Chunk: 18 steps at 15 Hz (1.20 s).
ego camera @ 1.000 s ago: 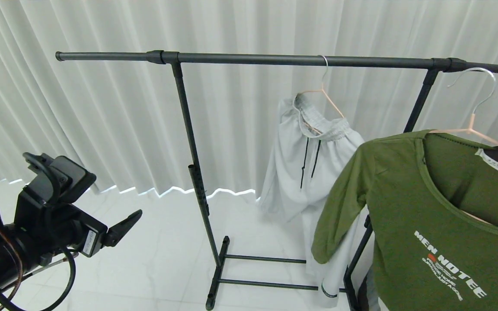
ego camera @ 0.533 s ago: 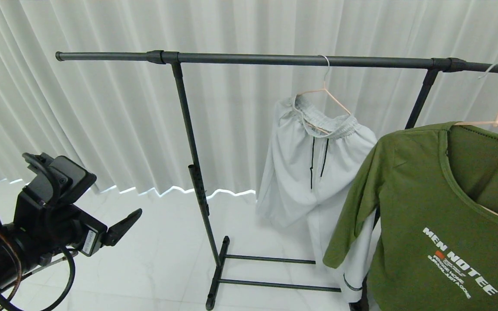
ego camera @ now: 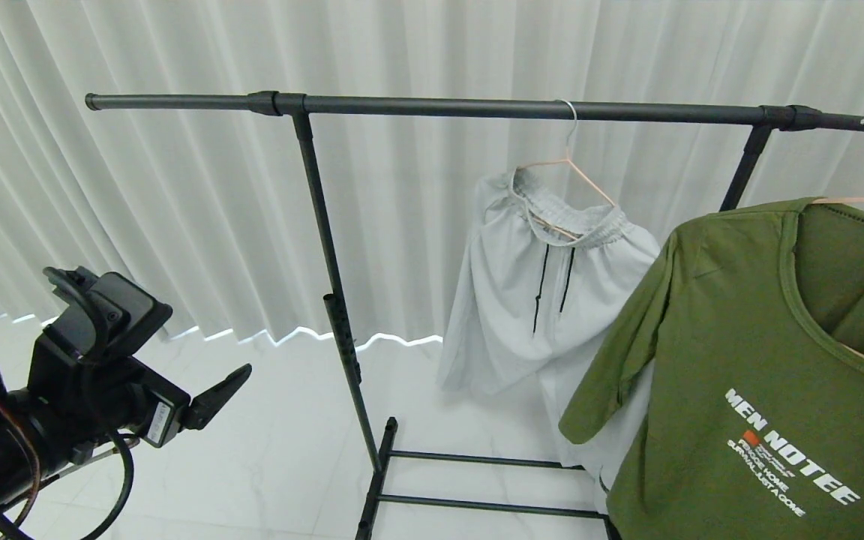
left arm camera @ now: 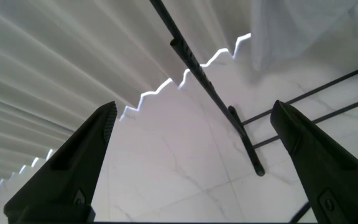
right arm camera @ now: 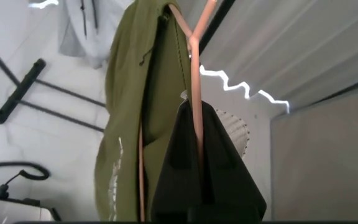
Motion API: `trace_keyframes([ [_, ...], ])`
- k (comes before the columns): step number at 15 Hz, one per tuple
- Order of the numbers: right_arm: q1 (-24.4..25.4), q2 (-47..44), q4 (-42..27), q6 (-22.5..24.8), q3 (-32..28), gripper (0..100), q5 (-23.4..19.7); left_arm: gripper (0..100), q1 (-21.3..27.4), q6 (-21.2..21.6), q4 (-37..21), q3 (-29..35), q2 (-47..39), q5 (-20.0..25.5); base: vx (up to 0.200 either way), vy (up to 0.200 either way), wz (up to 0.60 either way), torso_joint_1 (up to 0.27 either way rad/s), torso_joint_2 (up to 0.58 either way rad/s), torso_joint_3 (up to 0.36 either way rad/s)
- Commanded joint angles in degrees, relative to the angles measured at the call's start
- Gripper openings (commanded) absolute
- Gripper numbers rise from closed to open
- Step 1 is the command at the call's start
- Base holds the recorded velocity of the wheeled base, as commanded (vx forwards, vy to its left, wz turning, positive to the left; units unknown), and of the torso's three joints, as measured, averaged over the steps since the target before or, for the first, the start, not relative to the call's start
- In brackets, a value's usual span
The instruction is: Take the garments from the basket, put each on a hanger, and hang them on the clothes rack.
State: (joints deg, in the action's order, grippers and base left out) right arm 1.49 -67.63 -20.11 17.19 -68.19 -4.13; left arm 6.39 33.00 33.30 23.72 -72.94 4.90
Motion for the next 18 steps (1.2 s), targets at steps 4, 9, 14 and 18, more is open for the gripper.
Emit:
trace_keyframes([
  [4, -5.8, -0.4, 0.1, 0.2, -0.2, 0, 0.1, 100, 0.2, 1.4, 0.2, 0.0, -0.2, 0.0, 0.0, 0.0, 0.0, 0.0, 0.0, 0.0],
  [9, -8.7, -0.7, 0.3, 0.3, -0.3, 0, 0.1, 100, 0.4, 4.2, 0.2, -0.1, -0.3, 0.0, 0.0, 0.0, 0.0, 0.0, 0.0, 0.0],
  [14, -8.3, -3.4, 4.6, 0.4, -0.6, 0, -1.9, 100, 0.6, 4.3, 0.4, 0.0, -0.3, -0.1, 0.0, 0.0, 0.0, 0.0, 0.0, 0.0],
  [18, -7.2, -7.8, 6.5, 0.3, -4.6, 0, -5.2, 100, 0.6, 4.3, 0.4, 0.0, -0.1, -0.1, 0.15, 0.0, 0.0, -0.003, 0.0, 0.002],
])
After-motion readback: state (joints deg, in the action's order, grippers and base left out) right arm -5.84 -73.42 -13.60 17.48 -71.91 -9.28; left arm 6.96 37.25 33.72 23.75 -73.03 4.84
